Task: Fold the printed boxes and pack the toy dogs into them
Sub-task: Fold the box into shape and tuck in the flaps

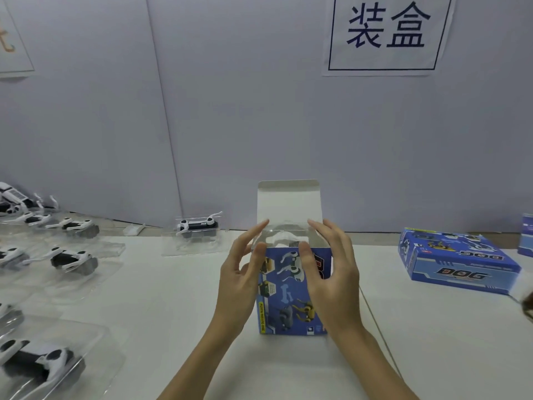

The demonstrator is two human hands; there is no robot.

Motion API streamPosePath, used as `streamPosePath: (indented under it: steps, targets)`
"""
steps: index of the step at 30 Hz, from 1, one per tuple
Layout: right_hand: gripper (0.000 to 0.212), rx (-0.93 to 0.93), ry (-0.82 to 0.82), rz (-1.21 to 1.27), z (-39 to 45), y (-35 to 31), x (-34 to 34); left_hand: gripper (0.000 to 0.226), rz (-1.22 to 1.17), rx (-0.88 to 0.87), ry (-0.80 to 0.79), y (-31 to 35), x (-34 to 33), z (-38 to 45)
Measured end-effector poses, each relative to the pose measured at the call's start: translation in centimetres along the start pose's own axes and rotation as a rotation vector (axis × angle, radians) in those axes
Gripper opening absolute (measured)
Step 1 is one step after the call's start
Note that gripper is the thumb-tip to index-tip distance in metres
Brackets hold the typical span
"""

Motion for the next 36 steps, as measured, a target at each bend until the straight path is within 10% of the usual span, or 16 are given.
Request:
streamPosePath:
  steps: [5,11,16,21,36]
  targets:
    - [0.025,-0.156,0.044,0.236,0.8,-0.1,0.9,0.026,0.096,-0.077,-0.050,-0.1,-0.4,0.4]
    - [0.021,-0.199,0.055,0.312,1.1,0.1,0.9,0.056,0.153,-0.122,-0.046,-0.2,0.0,0.6]
    - [0.054,-0.334,-0.001,0.540,1.9,0.8,1.2,0.033,0.070,-0.035,-0.094,0.0,-0.3,1.0]
    - [0.023,-0.270,-0.025,0.548,1.8,0.9,1.2,0.044,-0.051,0.013,-0.117,0.5,0.1,1.0]
    - [0.022,-0.161,-0.155,0.404,0.3,1.3,0.4,0.034,-0.008,-0.039,-0.157,-0.7,0.2,0.6]
Point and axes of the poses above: each hand's wrist, its own z-axis towards the middle knuckle, its own x-axis out of the back of the hand, y = z × x, the point moved 2 cm from there along z, towards the middle knuckle, and after that the axes turned 4 degrees about -y, right-handed, at the moved point
